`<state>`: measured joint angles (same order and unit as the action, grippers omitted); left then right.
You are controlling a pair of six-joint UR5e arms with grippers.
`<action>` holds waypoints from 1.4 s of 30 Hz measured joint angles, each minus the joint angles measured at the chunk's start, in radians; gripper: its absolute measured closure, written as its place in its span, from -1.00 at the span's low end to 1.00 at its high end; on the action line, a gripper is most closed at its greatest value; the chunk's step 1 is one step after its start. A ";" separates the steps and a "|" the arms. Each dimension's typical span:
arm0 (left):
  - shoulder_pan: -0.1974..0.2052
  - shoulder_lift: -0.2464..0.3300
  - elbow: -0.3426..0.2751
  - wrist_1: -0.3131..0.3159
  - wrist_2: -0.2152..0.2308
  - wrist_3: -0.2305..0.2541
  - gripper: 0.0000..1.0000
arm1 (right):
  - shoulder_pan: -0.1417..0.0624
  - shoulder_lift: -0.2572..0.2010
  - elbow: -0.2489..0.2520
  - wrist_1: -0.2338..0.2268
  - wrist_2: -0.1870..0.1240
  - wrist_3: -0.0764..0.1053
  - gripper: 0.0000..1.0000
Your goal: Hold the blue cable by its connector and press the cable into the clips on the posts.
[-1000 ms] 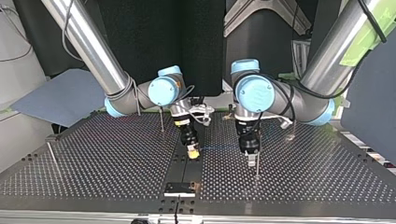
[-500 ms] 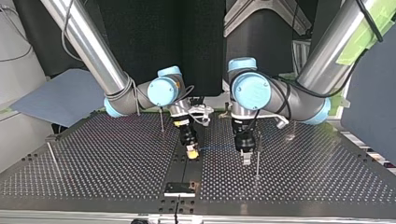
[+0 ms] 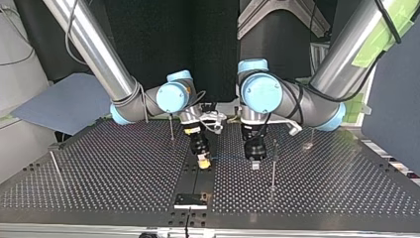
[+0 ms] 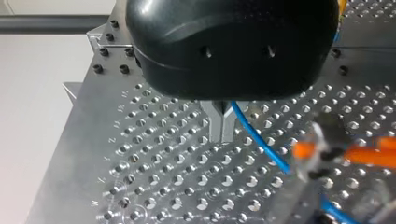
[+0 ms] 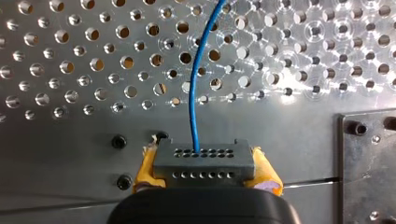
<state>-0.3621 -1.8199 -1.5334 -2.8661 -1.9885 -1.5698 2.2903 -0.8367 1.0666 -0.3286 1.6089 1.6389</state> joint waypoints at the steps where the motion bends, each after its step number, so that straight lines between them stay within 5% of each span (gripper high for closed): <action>1: -0.001 0.000 0.000 0.009 0.002 0.001 1.00 | -0.001 0.000 0.000 0.002 0.000 0.000 1.00; 9: -0.007 -0.002 0.000 0.038 0.010 0.000 1.00 | -0.011 0.000 0.003 0.039 0.000 0.000 1.00; 18: -0.039 -0.067 0.000 0.044 0.017 -0.044 1.00 | -0.030 0.000 0.016 0.080 0.009 0.006 1.00; 34: -0.106 -0.172 -0.001 0.013 0.011 -0.078 1.00 | -0.076 -0.007 0.128 0.075 0.046 0.007 1.00; 42: -0.137 -0.191 -0.006 0.039 0.000 -0.082 1.00 | -0.096 -0.053 0.199 0.042 0.054 0.006 1.00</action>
<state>-0.4994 -2.0105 -1.5398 -2.8269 -1.9880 -1.6522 2.1943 -0.8896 1.2652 -0.2864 1.6629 1.6452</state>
